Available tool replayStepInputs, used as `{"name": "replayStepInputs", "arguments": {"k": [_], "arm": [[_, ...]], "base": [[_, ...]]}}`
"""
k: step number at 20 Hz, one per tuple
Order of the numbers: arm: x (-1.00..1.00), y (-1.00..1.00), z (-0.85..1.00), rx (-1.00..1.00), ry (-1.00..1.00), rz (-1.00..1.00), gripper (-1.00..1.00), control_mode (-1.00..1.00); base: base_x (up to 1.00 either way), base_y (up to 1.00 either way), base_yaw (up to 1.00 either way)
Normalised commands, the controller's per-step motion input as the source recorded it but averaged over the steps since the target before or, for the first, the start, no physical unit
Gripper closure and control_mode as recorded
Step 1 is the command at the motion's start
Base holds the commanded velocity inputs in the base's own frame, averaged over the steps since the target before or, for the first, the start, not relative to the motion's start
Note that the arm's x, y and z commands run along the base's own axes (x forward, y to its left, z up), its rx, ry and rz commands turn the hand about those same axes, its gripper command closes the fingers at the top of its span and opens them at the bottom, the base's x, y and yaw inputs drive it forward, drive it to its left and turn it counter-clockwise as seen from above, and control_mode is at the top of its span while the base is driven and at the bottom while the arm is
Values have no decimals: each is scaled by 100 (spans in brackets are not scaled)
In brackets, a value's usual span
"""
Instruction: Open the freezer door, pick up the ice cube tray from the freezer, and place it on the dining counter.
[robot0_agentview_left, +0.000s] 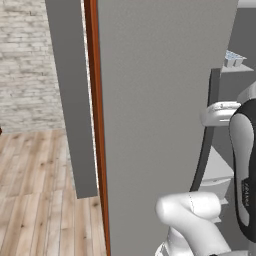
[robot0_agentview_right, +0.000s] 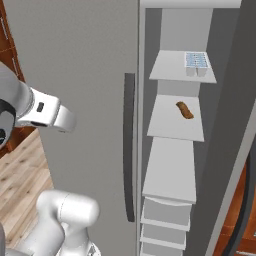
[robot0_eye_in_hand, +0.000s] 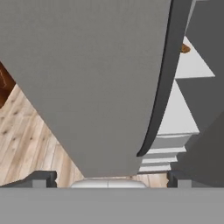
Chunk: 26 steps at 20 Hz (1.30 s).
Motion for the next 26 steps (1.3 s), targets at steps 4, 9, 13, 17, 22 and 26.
{"name": "replayStepInputs", "arguments": {"k": [4,9,13,17,22,26], "arm": [[0,0,0,0,0,6,-100,-100],[0,4,0,0,0,2,-100,-100],[0,0,0,0,0,0,-100,100],[0,0,0,0,0,0,-100,100],[0,0,0,0,0,0,-100,100],[0,0,0,0,0,0,-100,100]], "base": [[0,0,0],[0,0,0],[0,0,0],[4,-55,0],[15,-63,0],[31,-53,0]]}}
